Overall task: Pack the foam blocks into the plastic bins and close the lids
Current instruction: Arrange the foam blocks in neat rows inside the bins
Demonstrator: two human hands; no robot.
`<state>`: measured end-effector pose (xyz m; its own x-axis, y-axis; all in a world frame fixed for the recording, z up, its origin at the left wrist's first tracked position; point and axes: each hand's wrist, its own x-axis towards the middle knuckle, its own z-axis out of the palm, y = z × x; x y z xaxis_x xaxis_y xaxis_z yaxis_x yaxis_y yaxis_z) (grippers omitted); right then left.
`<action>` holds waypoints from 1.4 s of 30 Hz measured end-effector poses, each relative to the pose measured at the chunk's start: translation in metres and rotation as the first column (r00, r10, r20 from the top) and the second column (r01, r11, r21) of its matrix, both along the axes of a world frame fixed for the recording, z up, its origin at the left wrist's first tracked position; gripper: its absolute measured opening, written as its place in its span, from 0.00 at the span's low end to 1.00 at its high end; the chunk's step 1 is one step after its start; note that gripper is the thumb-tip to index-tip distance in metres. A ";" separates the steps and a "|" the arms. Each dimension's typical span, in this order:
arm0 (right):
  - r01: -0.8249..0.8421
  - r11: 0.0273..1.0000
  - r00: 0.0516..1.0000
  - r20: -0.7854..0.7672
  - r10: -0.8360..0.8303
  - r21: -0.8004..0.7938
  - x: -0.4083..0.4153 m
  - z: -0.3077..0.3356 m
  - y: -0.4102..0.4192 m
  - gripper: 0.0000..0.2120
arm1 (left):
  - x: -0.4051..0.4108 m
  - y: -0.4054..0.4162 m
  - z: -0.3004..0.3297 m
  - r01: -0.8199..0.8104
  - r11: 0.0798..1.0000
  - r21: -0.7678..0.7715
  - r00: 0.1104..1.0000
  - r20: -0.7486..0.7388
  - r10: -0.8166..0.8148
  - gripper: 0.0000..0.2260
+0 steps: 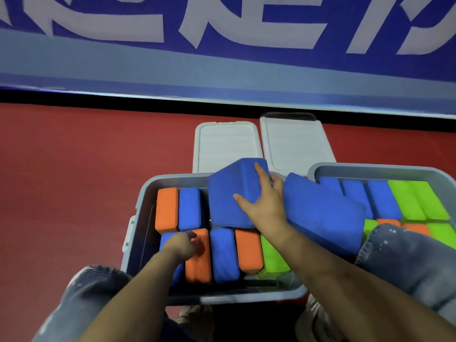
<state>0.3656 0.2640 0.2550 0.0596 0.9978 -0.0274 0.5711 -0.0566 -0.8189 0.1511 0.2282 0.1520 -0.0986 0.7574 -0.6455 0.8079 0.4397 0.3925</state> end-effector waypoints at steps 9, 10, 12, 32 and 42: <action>-0.067 0.998 0.994 0.087 0.065 0.018 -0.010 -0.031 0.026 0.41 | 0.026 0.018 -0.049 0.414 0.905 0.101 0.906 -0.149 -0.397 0.29; -0.071 0.997 0.994 0.088 0.070 0.017 -0.010 -0.032 0.027 0.41 | 0.028 0.021 -0.050 0.418 0.903 0.100 0.902 -0.166 -0.399 0.30; -0.077 0.997 0.992 0.098 0.075 0.021 -0.012 -0.036 0.030 0.41 | 0.033 0.025 -0.053 0.393 0.915 0.091 0.911 -0.176 -0.374 0.30; -0.138 0.985 0.947 0.278 0.161 -0.101 -0.052 -0.037 0.037 0.39 | 0.031 0.010 -0.034 0.300 0.954 -0.025 0.950 -0.078 -0.301 0.29; -0.332 0.697 0.794 0.211 0.570 -0.635 -0.067 -0.088 0.032 0.37 | 0.019 0.016 -0.041 -0.379 0.918 -0.118 0.794 0.469 0.388 0.06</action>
<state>0.2988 0.2957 0.1669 -0.2700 0.7181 -0.6414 0.8892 -0.0695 -0.4522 0.1698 0.2441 0.1105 -0.0580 0.7111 -0.7006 0.2879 0.6839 0.6703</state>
